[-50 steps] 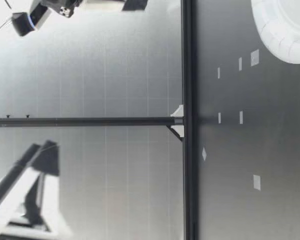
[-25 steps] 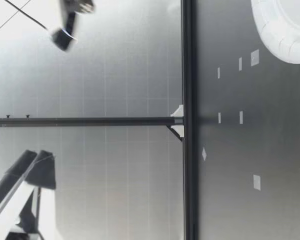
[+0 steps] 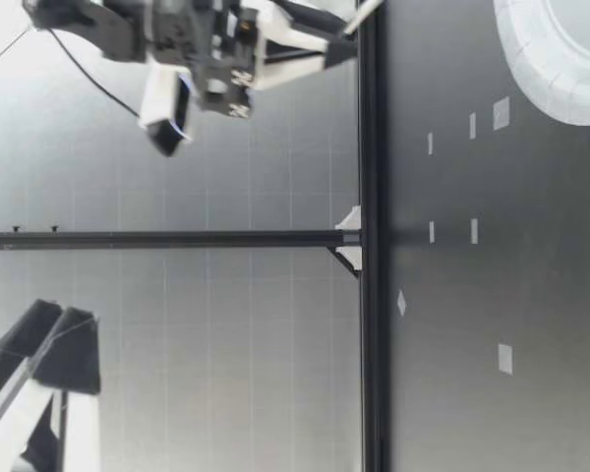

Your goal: Pick up the fork and place it on the plate.

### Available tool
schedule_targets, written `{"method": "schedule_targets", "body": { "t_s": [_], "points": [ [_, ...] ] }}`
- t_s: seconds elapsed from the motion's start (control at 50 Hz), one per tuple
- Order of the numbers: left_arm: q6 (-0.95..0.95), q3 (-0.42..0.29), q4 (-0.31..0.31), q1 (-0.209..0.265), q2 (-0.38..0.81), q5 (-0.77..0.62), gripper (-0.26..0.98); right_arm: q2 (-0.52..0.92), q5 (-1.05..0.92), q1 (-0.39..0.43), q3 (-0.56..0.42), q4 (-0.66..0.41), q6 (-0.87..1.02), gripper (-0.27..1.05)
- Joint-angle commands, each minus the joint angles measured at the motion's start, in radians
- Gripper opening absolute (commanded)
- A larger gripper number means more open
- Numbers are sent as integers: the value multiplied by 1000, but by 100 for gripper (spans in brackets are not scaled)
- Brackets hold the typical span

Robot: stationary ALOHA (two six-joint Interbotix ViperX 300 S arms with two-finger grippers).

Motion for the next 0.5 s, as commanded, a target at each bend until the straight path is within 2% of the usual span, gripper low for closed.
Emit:
{"method": "schedule_targets", "body": {
  "t_s": [0.0, 0.48],
  "points": [
    [0, -15, 3, -12, -20, 2, 58, 34, -11, -9, -41, 5, -14, 7],
    [0, -9, 5, -15, -21, 3, 58, 83, 25, -9, -44, 26, -21, 9]
  ]
}}
